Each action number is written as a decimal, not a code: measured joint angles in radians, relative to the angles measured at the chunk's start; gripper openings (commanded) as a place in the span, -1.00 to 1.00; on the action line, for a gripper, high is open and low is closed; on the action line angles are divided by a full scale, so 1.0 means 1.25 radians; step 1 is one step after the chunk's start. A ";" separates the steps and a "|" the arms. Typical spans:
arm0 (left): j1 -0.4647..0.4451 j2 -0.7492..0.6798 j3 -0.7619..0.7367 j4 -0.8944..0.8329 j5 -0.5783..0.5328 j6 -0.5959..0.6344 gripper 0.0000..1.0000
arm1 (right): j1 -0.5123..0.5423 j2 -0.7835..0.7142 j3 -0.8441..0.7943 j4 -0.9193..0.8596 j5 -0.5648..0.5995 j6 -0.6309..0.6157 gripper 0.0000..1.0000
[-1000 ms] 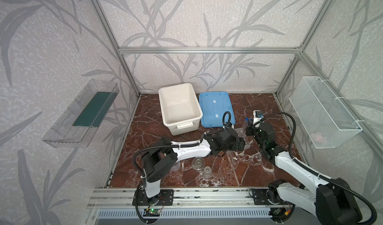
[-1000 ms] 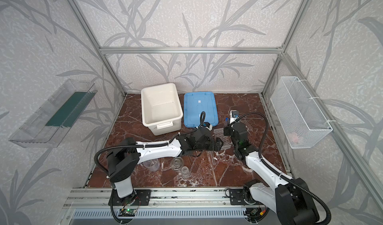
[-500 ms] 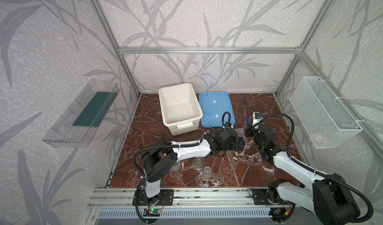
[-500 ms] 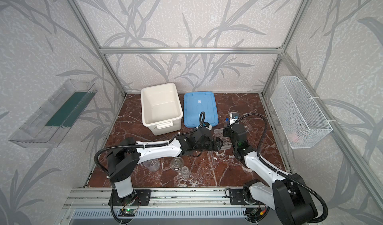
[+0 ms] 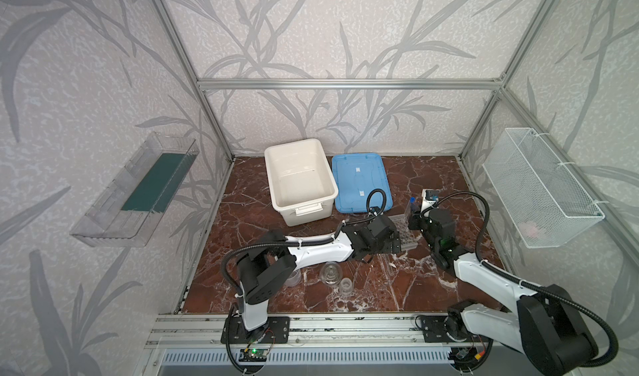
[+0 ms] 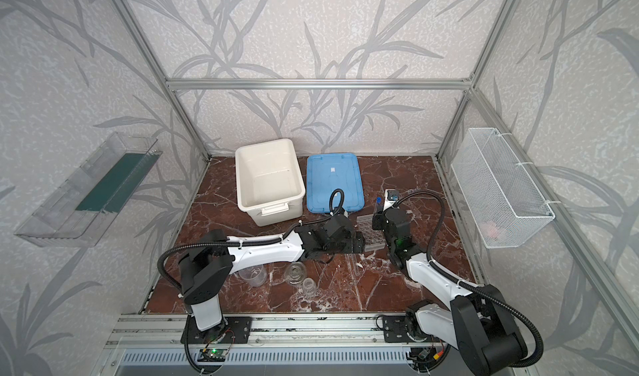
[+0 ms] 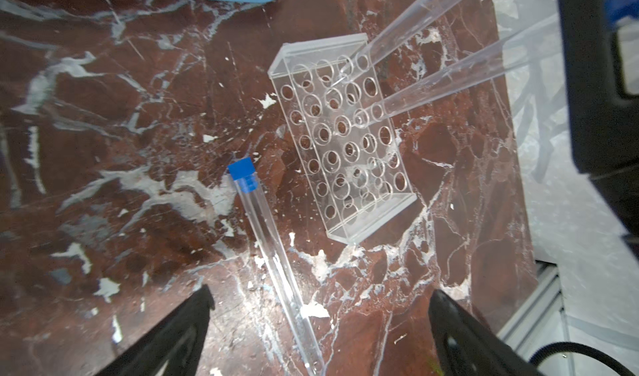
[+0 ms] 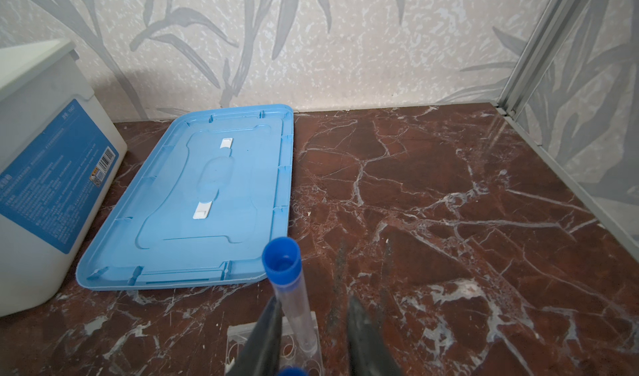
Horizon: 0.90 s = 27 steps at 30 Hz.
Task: Organize the chemistry lab equipment
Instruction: 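Lower the tube into the rack with the right gripper while the left gripper advances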
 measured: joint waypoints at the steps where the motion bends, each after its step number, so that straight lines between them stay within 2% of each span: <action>1: -0.004 0.001 0.010 -0.017 -0.009 0.003 0.96 | 0.000 -0.003 0.000 -0.002 0.001 0.001 0.05; 9: -0.020 0.029 0.060 -0.108 -0.027 0.012 0.79 | 0.000 -0.096 0.000 -0.063 0.032 0.033 0.97; 13: -0.025 0.073 0.100 -0.160 -0.026 0.027 0.69 | -0.009 -0.173 0.019 -0.157 0.029 0.056 0.98; 19: -0.028 0.121 0.150 -0.232 -0.009 0.045 0.58 | -0.046 -0.266 0.140 -0.391 -0.025 0.085 0.98; 27: -0.032 0.175 0.210 -0.305 0.027 0.078 0.24 | -0.054 -0.463 0.197 -0.674 -0.047 0.109 0.98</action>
